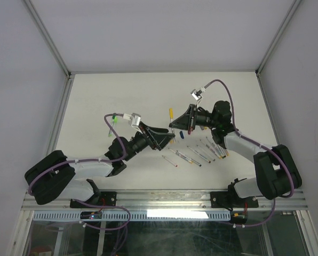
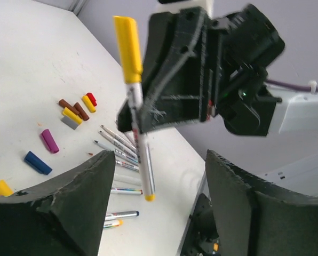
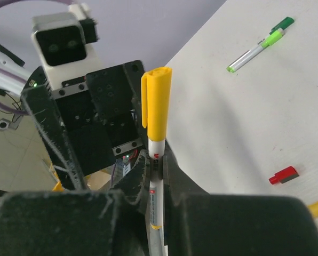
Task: Open the pen caps
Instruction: Pick up the pen from the center of the board, then open the pen cap from the pen.
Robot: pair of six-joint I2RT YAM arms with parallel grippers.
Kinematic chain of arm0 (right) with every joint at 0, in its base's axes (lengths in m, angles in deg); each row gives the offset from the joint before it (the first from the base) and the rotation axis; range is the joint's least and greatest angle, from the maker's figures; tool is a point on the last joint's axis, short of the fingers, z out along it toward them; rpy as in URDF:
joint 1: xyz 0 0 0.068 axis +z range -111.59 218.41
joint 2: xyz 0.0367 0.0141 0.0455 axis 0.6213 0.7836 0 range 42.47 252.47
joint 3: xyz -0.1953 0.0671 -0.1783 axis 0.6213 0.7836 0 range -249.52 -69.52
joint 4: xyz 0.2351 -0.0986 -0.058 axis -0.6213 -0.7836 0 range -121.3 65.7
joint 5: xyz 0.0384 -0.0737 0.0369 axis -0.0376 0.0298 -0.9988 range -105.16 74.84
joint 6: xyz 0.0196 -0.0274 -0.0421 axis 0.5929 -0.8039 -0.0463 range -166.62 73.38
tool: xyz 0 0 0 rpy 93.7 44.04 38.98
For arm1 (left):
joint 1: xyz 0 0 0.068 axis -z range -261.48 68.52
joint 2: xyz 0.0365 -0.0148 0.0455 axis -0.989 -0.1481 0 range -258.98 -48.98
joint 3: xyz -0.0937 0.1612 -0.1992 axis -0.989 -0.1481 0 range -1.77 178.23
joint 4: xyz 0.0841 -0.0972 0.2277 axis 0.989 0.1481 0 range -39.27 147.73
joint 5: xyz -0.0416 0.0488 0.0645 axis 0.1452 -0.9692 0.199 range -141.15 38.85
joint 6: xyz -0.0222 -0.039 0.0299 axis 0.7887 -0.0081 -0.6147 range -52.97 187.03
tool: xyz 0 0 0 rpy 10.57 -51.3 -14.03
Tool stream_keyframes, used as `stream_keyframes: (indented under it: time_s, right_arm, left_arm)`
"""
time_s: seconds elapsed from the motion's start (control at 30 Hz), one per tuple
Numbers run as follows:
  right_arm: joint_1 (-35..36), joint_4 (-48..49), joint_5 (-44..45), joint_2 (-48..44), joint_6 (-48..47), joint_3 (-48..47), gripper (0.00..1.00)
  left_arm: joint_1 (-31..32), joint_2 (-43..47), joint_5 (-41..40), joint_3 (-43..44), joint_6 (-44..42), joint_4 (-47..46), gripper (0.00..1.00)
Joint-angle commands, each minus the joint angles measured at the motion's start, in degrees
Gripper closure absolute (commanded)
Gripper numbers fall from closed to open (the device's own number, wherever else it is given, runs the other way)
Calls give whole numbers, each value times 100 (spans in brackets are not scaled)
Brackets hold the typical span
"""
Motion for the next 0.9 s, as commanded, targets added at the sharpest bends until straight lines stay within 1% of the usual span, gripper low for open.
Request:
stream_keyframes:
  time_s: [0.0,0.07,0.1,0.13,0.2,0.27,0.33,0.43,0.6,0.73,0.87]
  right_arm:
    - [-29,-1839,-96,-269,-202,-805,100]
    - [-28,-2861,-96,-273,-202,-1211,100]
    - [-33,-3176,-611,-275,-2104,-1321,100]
    - [-34,-3415,-805,-284,-2757,-1409,100]
    - [-36,-3928,-964,-326,-3287,-1577,100]
    - [-37,-4265,-994,-391,-3587,-1652,100]
    - [-39,-4608,-1047,-449,-3981,-1724,100]
    - [-37,-4770,-1081,-505,-4161,-1735,100]
    - [-38,-4802,-1052,-515,-4170,-1747,100]
    - [-43,-4810,-1020,-480,-4136,-1759,100]
    - [-49,-4799,-923,-458,-4083,-1766,100]
  left_arm:
    - [56,974,208,-346,-806,-85,21]
    - [29,1375,42,-343,-999,304,4]
    - [2,1553,-31,-258,-1044,608,1]
    - [-41,1692,-80,-136,-1066,959,1]
    - [-139,1842,-238,201,-965,1652,1]
    - [-325,1809,-172,579,-766,2229,1]
    - [-520,1673,78,924,-487,2541,1]
    - [-582,1393,-79,1362,-94,2862,1]
    - [-568,891,-308,1962,250,3441,13]
    - [-436,671,-360,2096,379,3457,21]
    - [-305,588,-503,2096,422,3457,31]
